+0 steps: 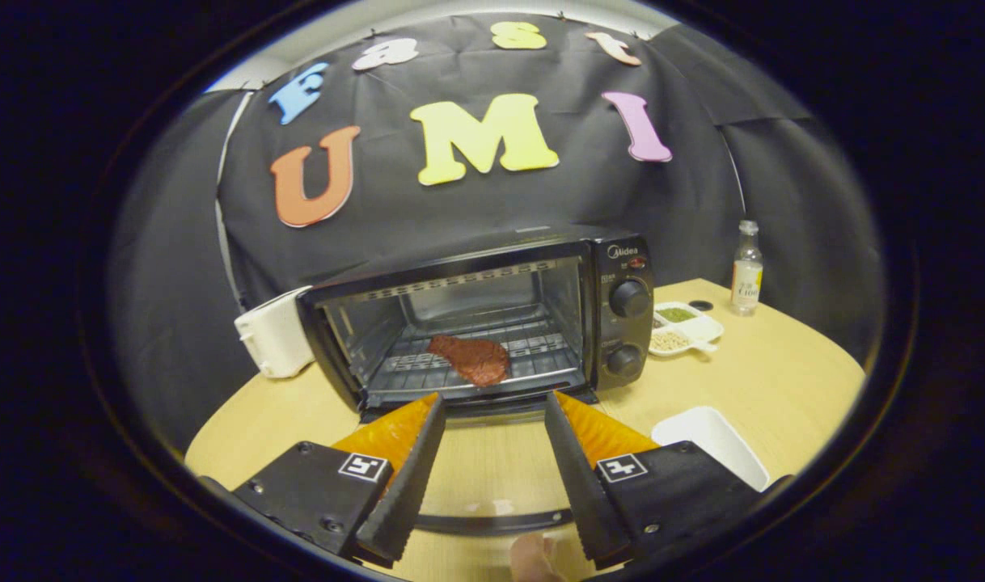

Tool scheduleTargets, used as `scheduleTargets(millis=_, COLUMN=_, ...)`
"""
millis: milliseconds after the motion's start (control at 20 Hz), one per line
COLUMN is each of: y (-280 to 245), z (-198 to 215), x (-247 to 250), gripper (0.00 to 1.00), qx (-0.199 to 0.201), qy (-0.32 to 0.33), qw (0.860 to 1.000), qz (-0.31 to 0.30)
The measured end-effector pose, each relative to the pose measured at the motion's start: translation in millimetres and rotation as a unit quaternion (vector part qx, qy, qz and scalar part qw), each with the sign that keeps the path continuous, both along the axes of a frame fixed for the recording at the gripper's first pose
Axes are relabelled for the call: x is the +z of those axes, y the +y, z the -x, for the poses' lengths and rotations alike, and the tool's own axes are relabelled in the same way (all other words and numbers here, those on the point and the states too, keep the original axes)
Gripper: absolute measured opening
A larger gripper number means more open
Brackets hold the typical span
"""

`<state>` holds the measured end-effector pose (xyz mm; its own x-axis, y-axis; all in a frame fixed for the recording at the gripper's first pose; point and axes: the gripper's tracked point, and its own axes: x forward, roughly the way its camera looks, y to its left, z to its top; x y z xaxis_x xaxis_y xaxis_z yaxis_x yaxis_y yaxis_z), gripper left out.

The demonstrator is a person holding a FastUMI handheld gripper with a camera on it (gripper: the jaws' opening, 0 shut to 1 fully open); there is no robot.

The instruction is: Open the toaster oven, put the food inside, and close the toaster oven door.

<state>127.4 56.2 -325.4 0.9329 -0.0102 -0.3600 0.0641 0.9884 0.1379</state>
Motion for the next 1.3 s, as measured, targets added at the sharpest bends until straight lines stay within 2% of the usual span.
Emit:
scheduleTargets(millis=150, y=0, z=33, x=-13, gripper=0.80, qx=-0.007, qy=-0.006, qw=1.000, qz=0.029)
scheduleTargets(millis=500, y=30, z=72, x=-58, gripper=0.80, qx=0.025, qy=0.038, qw=0.998, qz=0.040)
scheduleTargets(millis=600, y=37, z=77, x=-62, gripper=0.80, qx=0.036, qy=0.050, qw=0.997, qz=0.048)
scheduleTargets(millis=700, y=34, z=71, x=-66, gripper=0.80, qx=0.026, qy=0.057, qw=0.997, qz=0.049)
scheduleTargets(millis=900, y=46, z=76, x=-82, gripper=0.80, qx=0.040, qy=0.107, qw=0.992, qz=0.055)
scheduleTargets(millis=1300, y=44, z=72, x=-87, gripper=0.80, qx=0.012, qy=0.133, qw=0.989, qz=0.064)
